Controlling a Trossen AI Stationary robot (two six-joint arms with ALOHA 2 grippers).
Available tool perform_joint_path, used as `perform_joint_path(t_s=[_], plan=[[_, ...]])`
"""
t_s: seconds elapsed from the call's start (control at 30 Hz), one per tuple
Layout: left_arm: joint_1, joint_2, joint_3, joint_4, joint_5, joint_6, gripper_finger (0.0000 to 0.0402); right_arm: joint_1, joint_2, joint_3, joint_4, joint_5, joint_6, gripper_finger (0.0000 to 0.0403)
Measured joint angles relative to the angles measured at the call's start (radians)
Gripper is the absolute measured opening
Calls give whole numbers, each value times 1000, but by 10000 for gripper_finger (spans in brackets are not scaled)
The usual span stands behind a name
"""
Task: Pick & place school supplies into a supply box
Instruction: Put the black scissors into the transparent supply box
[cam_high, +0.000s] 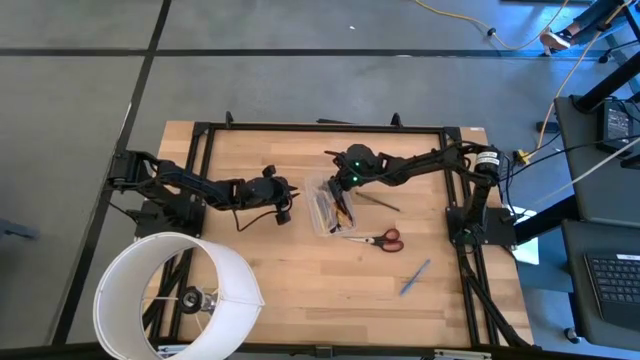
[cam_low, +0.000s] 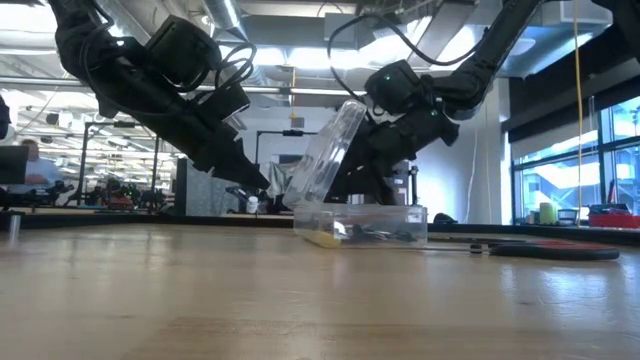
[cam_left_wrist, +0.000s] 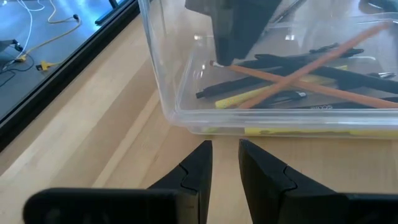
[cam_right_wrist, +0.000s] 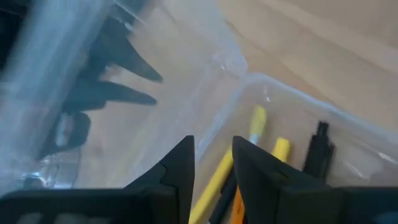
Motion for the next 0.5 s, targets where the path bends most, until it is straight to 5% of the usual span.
perform_joint_path(t_s=[0.27, 0.5], plan=[[0, 0, 0, -37, 0, -3, 72, -29, -90, -1, -72, -17, -19, 112], [0, 0, 0, -53, 0, -26, 72, -52, -269, 0, -347, 74, -167, 112]])
